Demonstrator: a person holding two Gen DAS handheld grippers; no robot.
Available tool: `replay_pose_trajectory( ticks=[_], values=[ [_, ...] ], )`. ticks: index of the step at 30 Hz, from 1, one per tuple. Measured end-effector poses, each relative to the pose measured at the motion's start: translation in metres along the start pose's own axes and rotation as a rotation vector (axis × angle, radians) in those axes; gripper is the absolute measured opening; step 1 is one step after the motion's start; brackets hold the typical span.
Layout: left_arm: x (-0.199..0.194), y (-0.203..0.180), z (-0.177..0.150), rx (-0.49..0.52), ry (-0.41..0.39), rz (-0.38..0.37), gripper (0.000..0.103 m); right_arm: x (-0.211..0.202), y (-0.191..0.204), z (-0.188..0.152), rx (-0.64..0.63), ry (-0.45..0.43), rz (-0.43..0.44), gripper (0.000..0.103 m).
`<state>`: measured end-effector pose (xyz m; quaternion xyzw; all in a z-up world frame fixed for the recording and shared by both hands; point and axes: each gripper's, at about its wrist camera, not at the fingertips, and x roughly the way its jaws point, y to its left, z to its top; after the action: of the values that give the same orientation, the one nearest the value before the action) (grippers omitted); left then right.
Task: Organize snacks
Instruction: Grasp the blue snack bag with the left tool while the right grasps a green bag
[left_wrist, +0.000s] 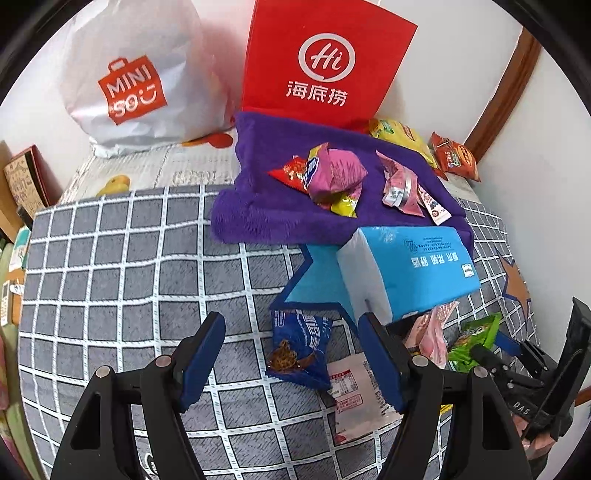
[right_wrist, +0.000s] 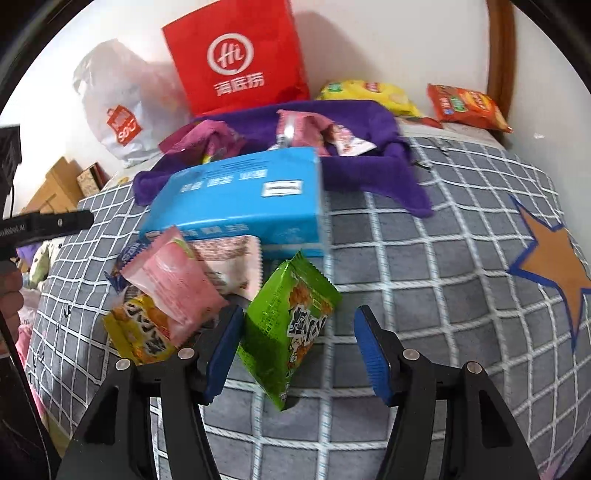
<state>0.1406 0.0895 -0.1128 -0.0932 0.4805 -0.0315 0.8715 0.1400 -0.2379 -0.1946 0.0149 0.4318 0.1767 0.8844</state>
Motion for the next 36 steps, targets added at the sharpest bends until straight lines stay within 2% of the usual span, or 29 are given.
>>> replay_pose_trajectory(
  ticks=[6,11,17,23,28,34,36],
  values=[
    [0.007,-0.001,-0.004,-0.006,0.013,-0.019,0.072,0.002,0.005,-0.004,0.014,0.005,0.036,0.061],
    [0.011,0.001,-0.008,-0.002,0.009,-0.02,0.072,0.025,0.012,-0.006,0.007,0.05,0.02,0.061],
    [0.029,0.002,-0.017,0.01,0.033,0.015,0.072,0.03,0.007,-0.005,0.032,0.029,0.03,0.06],
    [0.049,-0.005,-0.023,0.047,0.049,0.043,0.072,0.024,-0.006,-0.004,0.022,0.001,-0.023,0.058],
    [0.062,-0.013,-0.026,0.095,0.018,0.079,0.072,0.028,-0.023,-0.004,0.039,-0.025,-0.036,0.058],
    [0.065,-0.018,-0.033,0.161,-0.081,0.108,0.071,0.031,-0.024,-0.006,0.004,-0.094,-0.045,0.058],
    [0.065,-0.019,-0.034,0.167,-0.111,0.125,0.066,0.035,-0.019,-0.005,-0.024,-0.101,-0.067,0.058]
  ],
)
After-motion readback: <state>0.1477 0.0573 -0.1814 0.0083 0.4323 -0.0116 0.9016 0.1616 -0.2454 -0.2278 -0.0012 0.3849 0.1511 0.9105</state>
